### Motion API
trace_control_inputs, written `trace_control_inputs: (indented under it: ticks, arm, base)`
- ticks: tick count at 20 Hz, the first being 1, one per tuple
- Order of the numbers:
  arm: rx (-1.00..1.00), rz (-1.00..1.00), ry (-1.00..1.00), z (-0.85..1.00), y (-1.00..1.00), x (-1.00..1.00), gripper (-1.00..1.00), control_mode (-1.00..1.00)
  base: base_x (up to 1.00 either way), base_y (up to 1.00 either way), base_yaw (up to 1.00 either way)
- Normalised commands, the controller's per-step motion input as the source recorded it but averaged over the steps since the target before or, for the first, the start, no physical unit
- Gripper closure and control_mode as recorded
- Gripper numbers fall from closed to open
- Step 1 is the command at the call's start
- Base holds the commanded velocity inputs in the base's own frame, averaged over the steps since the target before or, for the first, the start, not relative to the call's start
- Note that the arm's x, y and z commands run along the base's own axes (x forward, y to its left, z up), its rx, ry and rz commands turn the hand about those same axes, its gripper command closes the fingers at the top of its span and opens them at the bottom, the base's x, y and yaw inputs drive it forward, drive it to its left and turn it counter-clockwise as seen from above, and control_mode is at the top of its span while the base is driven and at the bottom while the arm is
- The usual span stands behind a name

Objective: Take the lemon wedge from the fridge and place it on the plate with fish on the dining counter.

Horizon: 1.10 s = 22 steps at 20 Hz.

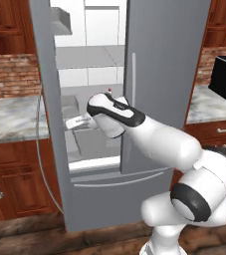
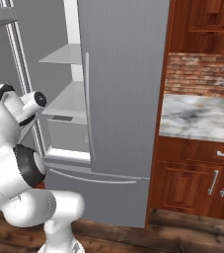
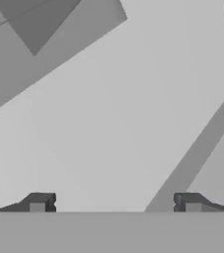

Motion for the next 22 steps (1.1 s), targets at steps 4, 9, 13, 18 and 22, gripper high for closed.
trace_control_inputs:
  ticks: [4, 9, 13, 18, 22]
  arm:
    - [0.14, 0.0, 0.01, -0.1, 1.0, 0.01, -1.0, -1.0]
    - [0.04, 0.0, 0.03, -0.05, 0.41, 0.01, -1.0, -1.0]
    - [0.0, -0.05, -0.01, 0.01, -0.32, -0.32, -1.0, -1.0]
    - [-0.01, -0.15, 0.0, 0.14, -0.95, -0.55, -1.0, -1.0]
    - [-0.11, -0.23, 0.0, 0.26, -0.99, -0.57, -1.0, -1.0]
  base:
    - [0.0, 0.0, 0.0]
    - [0.0, 0.0, 0.0]
    - [0.0, 0.0, 0.0]
    - [0.0, 0.0, 0.0]
    - [0.0, 0.0, 0.0]
